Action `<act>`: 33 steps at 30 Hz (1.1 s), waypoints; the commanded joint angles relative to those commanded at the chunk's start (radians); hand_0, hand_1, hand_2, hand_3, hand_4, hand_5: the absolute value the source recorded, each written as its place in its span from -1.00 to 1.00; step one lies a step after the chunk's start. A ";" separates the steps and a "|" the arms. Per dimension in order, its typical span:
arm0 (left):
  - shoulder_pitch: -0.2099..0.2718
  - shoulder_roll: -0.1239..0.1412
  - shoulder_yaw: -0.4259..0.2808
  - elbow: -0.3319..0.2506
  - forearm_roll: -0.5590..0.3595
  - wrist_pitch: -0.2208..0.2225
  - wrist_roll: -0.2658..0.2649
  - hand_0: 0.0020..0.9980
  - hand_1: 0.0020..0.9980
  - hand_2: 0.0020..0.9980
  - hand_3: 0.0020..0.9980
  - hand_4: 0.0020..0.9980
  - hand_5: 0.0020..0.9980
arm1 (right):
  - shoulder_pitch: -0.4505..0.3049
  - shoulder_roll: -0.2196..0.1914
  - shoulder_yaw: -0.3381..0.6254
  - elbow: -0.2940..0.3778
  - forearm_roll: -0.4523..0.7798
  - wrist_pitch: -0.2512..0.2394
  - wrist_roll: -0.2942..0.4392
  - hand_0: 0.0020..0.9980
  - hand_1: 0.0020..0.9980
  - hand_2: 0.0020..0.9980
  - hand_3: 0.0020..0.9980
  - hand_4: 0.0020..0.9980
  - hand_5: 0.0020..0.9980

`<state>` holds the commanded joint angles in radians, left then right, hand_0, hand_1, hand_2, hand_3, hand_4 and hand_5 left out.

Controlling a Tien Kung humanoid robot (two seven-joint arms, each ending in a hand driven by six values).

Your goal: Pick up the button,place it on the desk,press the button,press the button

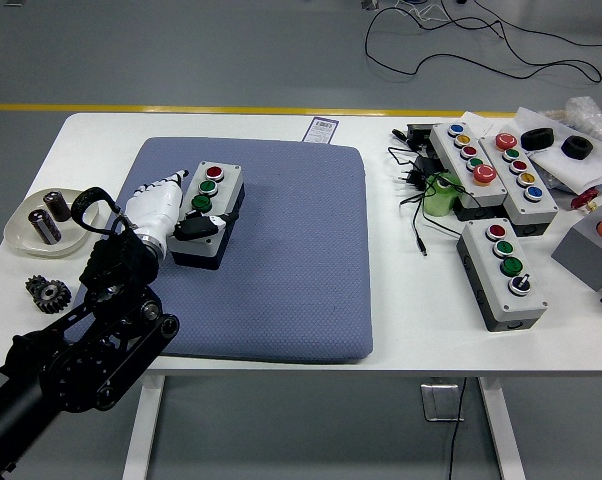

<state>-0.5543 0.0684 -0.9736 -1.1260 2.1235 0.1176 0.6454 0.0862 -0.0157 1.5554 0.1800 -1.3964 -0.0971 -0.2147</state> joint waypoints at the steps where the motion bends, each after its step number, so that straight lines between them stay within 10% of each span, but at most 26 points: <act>1: -0.003 -0.003 0.003 0.004 0.001 -0.003 0.000 1.00 1.00 1.00 1.00 1.00 0.50 | 0.000 0.000 0.000 0.000 0.000 0.000 0.000 0.50 0.48 0.55 0.25 -0.04 -0.32; 24: -0.093 -0.063 -0.023 0.218 0.145 -0.049 0.000 0.82 1.00 1.00 1.00 0.97 0.12 | -0.008 -0.002 -0.007 0.000 -0.004 -0.009 0.004 0.49 0.48 0.53 0.25 -0.04 -0.32; 30: -0.095 -0.065 -0.024 0.241 0.145 -0.066 0.000 0.62 0.99 1.00 1.00 0.95 0.04 | -0.010 -0.001 -0.006 0.000 -0.010 -0.011 0.004 0.48 0.47 0.53 0.24 -0.04 -0.32; 31: -0.096 -0.063 -0.023 0.244 0.145 -0.067 0.000 0.18 0.61 1.00 1.00 0.86 -0.16 | -0.010 -0.001 -0.006 0.000 -0.011 -0.011 0.005 0.48 0.47 0.53 0.24 -0.04 -0.32; 33: -0.099 -0.060 -0.022 0.249 0.145 -0.068 0.000 0.18 0.61 1.00 1.00 0.86 -0.16 | -0.010 -0.001 -0.005 0.000 -0.013 -0.011 0.005 0.48 0.47 0.53 0.24 -0.04 -0.32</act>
<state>-0.6530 0.0085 -0.9961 -0.8769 2.2689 0.0500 0.6454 0.0765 -0.0172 1.5503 0.1800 -1.4095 -0.1079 -0.2095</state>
